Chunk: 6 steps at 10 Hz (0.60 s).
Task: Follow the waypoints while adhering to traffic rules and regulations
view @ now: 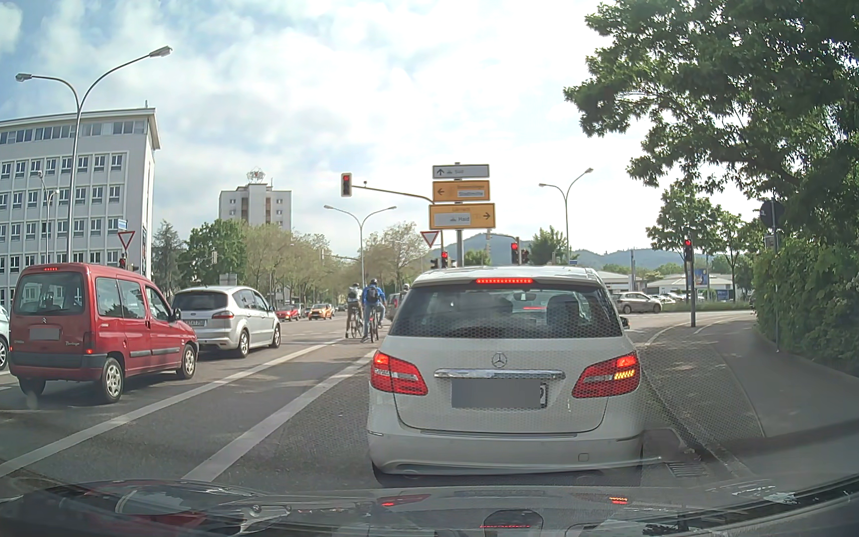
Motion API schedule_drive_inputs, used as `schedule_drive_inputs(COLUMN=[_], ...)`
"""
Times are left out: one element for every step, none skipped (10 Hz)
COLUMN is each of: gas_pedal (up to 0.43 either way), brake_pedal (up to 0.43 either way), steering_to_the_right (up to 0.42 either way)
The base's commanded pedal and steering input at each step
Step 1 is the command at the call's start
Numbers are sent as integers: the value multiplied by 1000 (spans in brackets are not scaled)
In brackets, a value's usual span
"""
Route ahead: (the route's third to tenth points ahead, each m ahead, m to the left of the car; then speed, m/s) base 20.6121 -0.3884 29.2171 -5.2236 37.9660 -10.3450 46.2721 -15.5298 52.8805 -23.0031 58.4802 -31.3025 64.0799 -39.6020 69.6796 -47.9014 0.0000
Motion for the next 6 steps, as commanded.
schedule_drive_inputs(gas_pedal=[0,0,0,0,0,0], brake_pedal=[250,250,250,250,250,250], steering_to_the_right=[80,80,80,80,80,80])
